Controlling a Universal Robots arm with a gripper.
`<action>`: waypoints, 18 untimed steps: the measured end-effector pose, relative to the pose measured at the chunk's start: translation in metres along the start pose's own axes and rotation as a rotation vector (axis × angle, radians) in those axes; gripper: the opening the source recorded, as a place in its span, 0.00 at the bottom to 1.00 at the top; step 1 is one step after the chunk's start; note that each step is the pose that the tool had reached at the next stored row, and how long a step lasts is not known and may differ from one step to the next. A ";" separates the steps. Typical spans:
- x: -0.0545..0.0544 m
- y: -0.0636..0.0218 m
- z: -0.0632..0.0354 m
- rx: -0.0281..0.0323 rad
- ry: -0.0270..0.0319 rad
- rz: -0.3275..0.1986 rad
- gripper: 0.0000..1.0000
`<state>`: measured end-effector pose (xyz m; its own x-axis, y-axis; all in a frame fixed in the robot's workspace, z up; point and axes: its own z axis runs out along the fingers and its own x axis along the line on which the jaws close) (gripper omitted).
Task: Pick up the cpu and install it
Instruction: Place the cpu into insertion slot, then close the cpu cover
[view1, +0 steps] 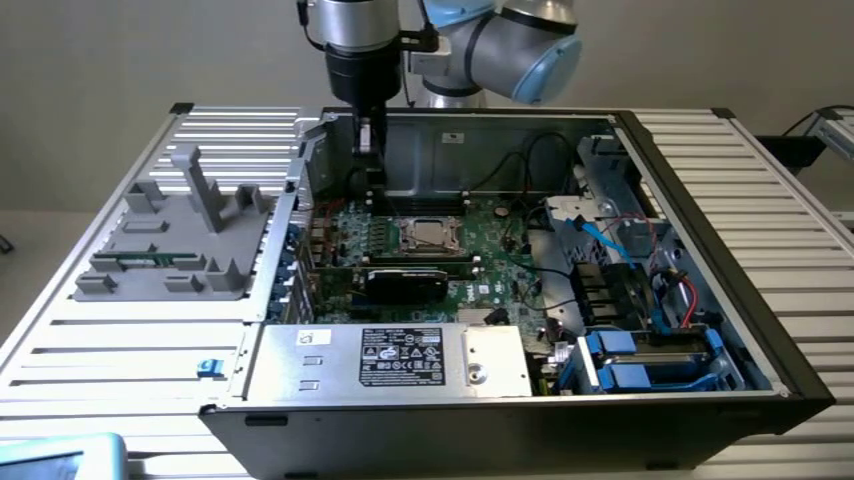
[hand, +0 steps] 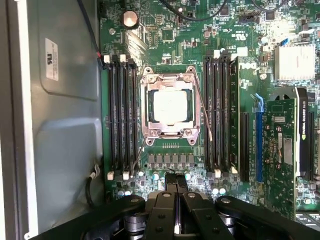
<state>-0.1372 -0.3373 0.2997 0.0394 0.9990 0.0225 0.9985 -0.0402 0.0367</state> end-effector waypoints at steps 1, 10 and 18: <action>0.002 -0.0004 -0.0020 -0.0001 0.0001 0.000 0.11; 0.014 -0.0025 -0.0065 -0.0004 0.0000 0.000 0.11; 0.014 -0.0025 -0.0065 -0.0005 0.0000 0.000 0.11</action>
<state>-0.1394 -0.3237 0.3064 0.0394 0.9990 0.0225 0.9985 -0.0402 0.0372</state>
